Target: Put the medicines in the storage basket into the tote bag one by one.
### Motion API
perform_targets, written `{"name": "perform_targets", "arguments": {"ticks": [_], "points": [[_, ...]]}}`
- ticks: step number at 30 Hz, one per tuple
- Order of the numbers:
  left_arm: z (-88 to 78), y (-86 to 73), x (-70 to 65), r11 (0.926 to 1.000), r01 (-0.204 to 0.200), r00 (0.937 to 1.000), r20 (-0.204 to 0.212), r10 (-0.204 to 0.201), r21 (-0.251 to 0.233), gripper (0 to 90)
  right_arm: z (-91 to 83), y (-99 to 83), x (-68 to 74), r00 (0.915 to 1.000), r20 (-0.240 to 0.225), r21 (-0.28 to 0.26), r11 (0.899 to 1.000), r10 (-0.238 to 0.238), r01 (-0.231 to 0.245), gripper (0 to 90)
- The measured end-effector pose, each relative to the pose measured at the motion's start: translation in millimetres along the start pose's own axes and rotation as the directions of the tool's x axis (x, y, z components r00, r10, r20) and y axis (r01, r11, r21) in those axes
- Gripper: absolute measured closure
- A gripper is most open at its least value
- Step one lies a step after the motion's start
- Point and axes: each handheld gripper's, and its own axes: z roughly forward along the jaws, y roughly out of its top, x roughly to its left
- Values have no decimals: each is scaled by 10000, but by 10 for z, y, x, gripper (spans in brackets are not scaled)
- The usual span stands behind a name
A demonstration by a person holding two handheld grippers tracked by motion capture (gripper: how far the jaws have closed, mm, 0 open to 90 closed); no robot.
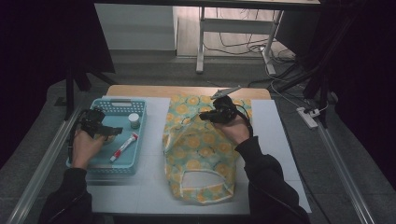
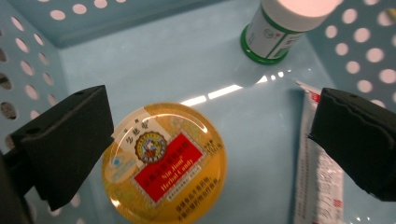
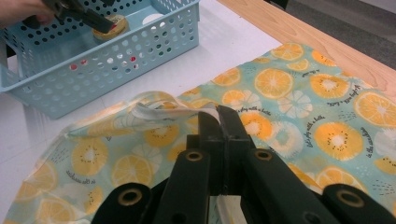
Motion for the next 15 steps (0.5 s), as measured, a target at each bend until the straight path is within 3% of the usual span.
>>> {"name": "perform_targets", "arguments": {"ticks": [6,15], "points": [[108,29,31,9994,-63,9999,-128,68,352,0,-9,-8,0,10000,-27,-2,10000,-4,4,900],[151,45,29,9960,-461,9967,-634,510,769,0,-7,-33,-10,10000,-66,-24,10000,29,-29,900]]}}
